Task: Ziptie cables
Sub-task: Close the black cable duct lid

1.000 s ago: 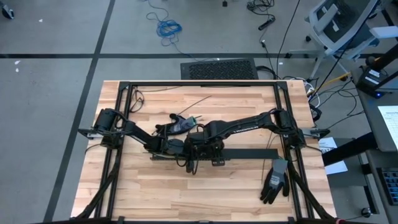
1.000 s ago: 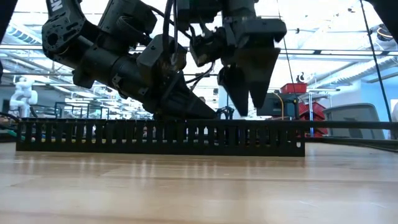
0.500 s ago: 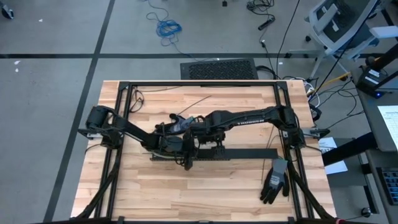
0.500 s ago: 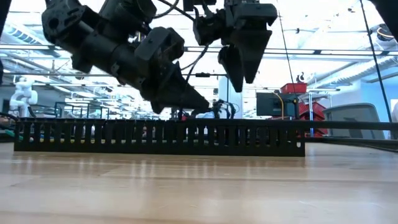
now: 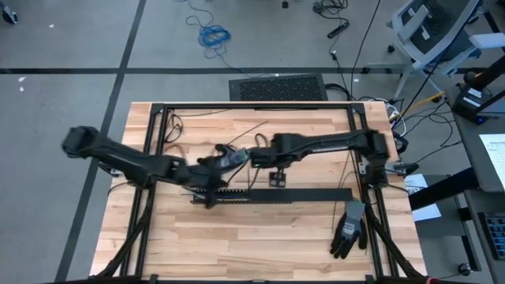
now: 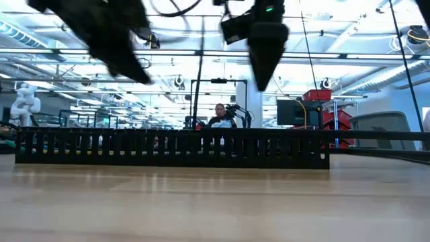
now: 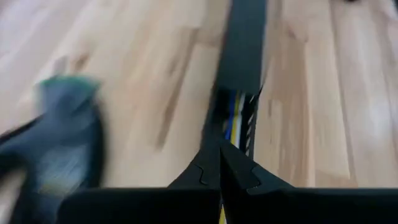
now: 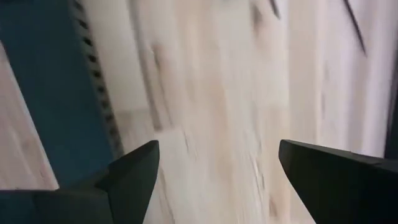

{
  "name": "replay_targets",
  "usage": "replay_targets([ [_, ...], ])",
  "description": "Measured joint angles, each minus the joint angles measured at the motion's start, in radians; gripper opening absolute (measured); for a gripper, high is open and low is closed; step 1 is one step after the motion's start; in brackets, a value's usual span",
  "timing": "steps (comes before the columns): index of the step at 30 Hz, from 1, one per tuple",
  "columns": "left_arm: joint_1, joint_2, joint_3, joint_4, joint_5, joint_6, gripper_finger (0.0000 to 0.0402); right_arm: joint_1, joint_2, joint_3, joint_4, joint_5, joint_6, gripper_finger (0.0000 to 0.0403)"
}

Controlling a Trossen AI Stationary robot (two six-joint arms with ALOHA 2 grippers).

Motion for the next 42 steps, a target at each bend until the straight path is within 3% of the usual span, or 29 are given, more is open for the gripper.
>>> replay_targets([
  [5, -0.141, -0.255, 0.0, -0.411, -0.291, -0.248, 0.0, 0.001, -0.251, -0.241, 0.006, 0.032, 0.223, 0.0317],
  [7, -0.186, -0.31, 0.0, -0.552, -0.355, -0.398, 0.0, 0.015, -0.353, -0.353, -0.005, 0.031, 0.369, 0.031],
  [10, -0.238, -0.348, 0.0, -0.678, -0.382, -0.526, 0.0, 0.071, -0.473, -0.511, -0.032, 0.024, 0.571, 0.0285],
  [14, -0.282, -0.335, -0.011, -0.778, -0.322, -0.542, 0.0, 0.175, -0.59, -0.677, -0.024, -0.054, 0.819, 0.0234],
  [18, -0.33, -0.297, -0.075, -0.783, -0.175, -0.554, 0.0, 0.289, -0.651, -0.779, 0.022, -0.09, 1.061, 0.0164],
  [23, -0.425, -0.303, -0.171, -0.755, -0.022, -0.673, 0.0, 0.411, -0.669, -0.815, 0.02, -0.095, 1.297, 0.002],
  [32, -0.498, -0.322, -0.256, -0.6, 0.104, -0.694, 0.0, 0.575, -0.672, -0.807, -0.122, -0.109, 1.683, 0.0],
  [34, -0.499, -0.312, -0.27, -0.526, 0.088, -0.655, 0.0, 0.596, -0.672, -0.807, -0.156, -0.109, 1.751, 0.0],
  [39, -0.47, -0.246, -0.276, -0.481, -0.084, -0.581, 0.0, 0.611, -0.681, -0.807, -0.203, -0.118, 1.832, 0.0],
  [42, -0.458, -0.201, -0.313, -0.426, -0.037, -0.543, 0.0, 0.611, -0.684, -0.806, -0.214, -0.131, 1.836, 0.0],
])
